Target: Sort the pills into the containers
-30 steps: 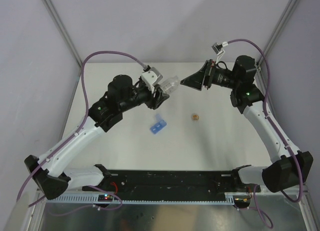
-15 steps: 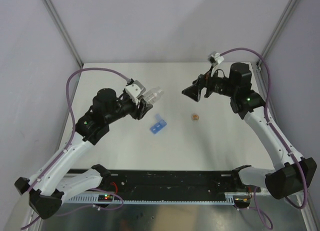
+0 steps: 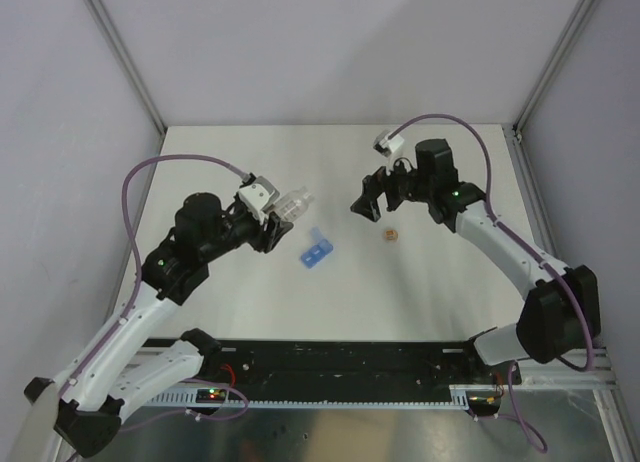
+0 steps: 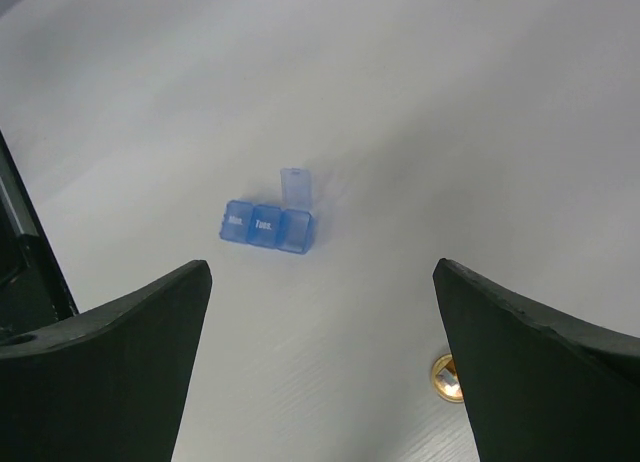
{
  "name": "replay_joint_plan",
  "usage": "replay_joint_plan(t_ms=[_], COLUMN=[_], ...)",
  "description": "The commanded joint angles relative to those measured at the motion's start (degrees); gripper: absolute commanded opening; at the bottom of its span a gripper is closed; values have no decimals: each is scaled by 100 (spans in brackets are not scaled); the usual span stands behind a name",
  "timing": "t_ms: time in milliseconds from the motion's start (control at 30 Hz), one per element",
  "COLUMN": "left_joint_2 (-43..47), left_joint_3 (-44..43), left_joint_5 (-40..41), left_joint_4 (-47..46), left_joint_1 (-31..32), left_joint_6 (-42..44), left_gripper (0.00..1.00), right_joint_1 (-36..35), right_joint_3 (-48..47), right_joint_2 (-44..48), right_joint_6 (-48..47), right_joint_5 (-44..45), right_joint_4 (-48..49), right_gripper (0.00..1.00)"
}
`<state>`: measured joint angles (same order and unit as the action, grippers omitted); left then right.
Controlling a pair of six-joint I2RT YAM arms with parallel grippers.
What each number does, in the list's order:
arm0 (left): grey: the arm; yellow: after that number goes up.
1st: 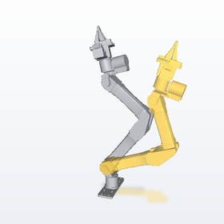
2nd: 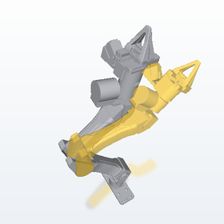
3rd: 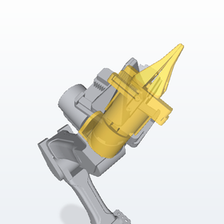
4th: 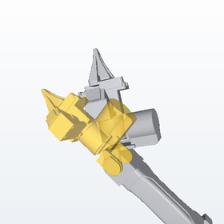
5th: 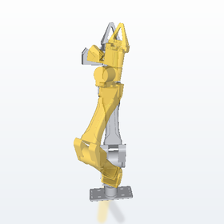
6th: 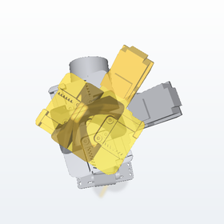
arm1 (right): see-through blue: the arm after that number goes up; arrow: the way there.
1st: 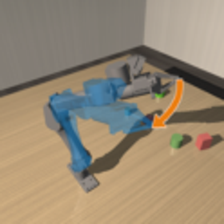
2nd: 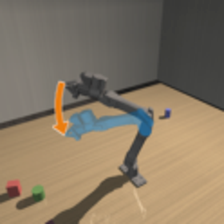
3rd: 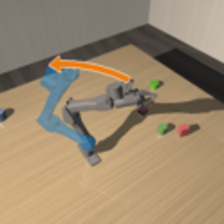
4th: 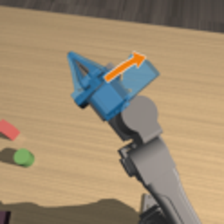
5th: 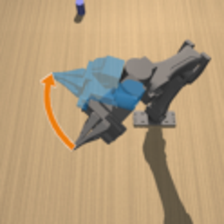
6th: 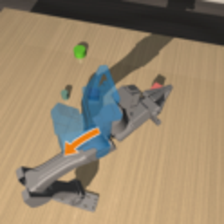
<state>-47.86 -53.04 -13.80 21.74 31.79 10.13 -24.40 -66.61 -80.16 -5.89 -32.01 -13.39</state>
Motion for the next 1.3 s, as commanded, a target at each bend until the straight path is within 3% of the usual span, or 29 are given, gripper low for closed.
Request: replay_joint_plan(t_ms=[0,233,767,1267], left_joint_2=[196,270,239,136], left_joint_3=[-174,-390,-565,-663], left_joint_5=[-171,-430,-749,-897], left_joint_4=[158,235,360,360], left_joint_1=[-98,-223,-252,-252], left_joint_6=[24,-151,-269,-276], left_gripper=[0,0,0,0], right_joint_1=[-158,-373,-799,-1026], right_joint_3=[5,-138,-1932,-2696], right_joint_2=[-425,-1238,-3370,-4162], right_joint_6=[-476,-771,-916,-1144], right_joint_5=[-155,-297,-492,-707], right_joint_4=[293,631,-223,-815], right_gripper=[99,99,94,92])
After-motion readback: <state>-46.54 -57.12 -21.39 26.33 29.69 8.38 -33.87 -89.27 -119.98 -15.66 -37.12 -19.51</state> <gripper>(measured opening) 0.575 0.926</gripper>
